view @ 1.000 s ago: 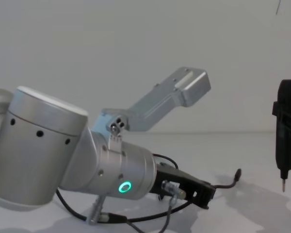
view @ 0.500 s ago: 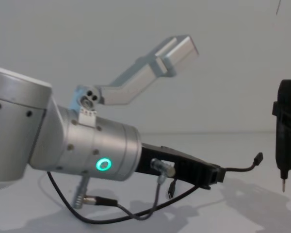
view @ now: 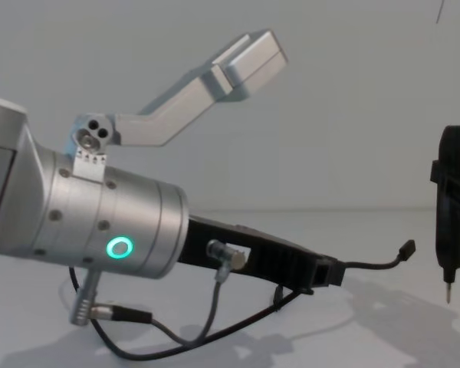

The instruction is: Pick up the data cable with the one hand.

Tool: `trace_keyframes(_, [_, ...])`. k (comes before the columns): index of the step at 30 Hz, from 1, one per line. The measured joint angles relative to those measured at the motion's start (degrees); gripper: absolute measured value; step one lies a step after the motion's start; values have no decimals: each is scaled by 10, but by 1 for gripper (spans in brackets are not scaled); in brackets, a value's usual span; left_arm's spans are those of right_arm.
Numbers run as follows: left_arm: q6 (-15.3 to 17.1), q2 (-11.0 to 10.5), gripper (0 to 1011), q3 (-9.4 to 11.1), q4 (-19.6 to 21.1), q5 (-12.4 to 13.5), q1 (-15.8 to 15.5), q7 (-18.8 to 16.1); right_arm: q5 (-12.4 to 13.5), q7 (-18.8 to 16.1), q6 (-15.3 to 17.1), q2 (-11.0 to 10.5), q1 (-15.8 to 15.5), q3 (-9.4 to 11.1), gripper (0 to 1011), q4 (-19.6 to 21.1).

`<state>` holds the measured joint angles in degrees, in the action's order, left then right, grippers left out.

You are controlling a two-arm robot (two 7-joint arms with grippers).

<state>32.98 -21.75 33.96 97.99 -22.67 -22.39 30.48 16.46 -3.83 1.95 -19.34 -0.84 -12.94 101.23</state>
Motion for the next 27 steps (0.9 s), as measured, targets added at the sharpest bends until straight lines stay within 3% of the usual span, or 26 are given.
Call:
trace_keyframes(20, [37,-35,32,-13,49,-10,17,-17,0,0,0,2,0,0,279,1])
trace_keyframes(27, [43,-41,32,-15,56,-12,19,-21,10,-1,-2,19,7,1,279,8])
